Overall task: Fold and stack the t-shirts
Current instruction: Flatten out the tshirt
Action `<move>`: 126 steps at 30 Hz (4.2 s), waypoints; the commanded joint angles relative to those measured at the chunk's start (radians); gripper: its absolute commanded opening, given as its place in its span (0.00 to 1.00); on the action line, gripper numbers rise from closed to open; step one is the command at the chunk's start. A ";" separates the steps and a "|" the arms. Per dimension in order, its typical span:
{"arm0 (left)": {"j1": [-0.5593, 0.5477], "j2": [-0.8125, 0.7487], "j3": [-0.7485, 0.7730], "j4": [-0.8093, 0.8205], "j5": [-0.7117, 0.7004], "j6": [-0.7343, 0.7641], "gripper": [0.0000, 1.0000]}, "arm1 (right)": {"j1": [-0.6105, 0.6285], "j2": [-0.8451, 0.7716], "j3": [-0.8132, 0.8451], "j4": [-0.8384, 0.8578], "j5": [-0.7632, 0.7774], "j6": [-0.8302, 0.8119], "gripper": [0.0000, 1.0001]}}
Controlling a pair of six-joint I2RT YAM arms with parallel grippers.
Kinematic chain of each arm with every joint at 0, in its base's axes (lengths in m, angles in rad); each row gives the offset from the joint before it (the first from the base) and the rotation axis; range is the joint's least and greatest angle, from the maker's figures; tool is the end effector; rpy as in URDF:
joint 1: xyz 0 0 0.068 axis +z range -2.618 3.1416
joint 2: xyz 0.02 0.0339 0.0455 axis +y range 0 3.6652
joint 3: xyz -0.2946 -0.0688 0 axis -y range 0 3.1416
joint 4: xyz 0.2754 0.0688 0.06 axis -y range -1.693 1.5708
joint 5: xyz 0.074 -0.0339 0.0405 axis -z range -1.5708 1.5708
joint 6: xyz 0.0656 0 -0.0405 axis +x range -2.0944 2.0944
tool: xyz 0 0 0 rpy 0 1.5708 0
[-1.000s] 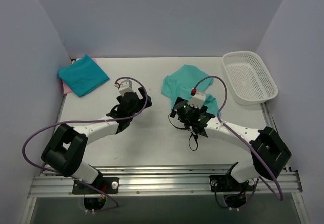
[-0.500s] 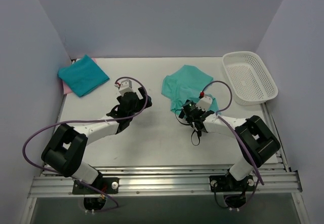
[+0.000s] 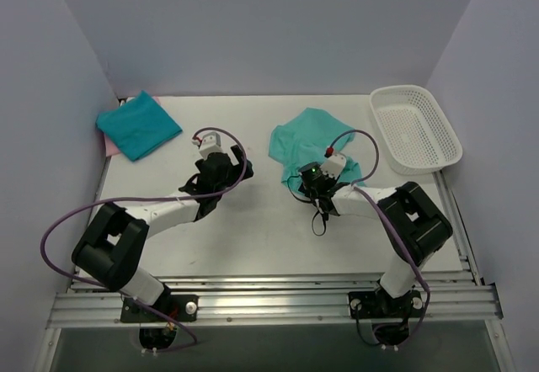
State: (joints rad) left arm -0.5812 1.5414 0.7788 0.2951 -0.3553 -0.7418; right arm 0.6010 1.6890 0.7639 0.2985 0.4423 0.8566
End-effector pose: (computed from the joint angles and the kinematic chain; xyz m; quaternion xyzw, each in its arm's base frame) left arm 0.3242 -0.1856 0.2000 -0.1596 0.8281 -0.1981 0.4995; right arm 0.3263 0.1897 0.1440 0.2097 0.8491 0.1497 0.4611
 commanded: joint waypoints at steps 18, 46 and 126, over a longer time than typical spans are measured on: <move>0.027 -0.009 0.030 0.032 0.010 0.009 1.00 | 0.008 -0.061 0.133 -0.172 -0.091 -0.016 0.00; 0.012 -0.093 -0.003 0.039 0.024 -0.005 1.00 | 0.138 -0.681 0.586 -0.912 0.547 -0.053 0.00; -0.178 0.290 0.436 -0.108 0.078 -0.183 0.88 | -0.060 -0.569 0.284 -0.694 0.434 -0.117 0.00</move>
State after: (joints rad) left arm -0.7307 1.8511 1.2068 0.2234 -0.2234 -0.8337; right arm 0.5495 1.1408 1.0626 -0.4210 0.8600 0.7483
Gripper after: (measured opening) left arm 0.888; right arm 0.010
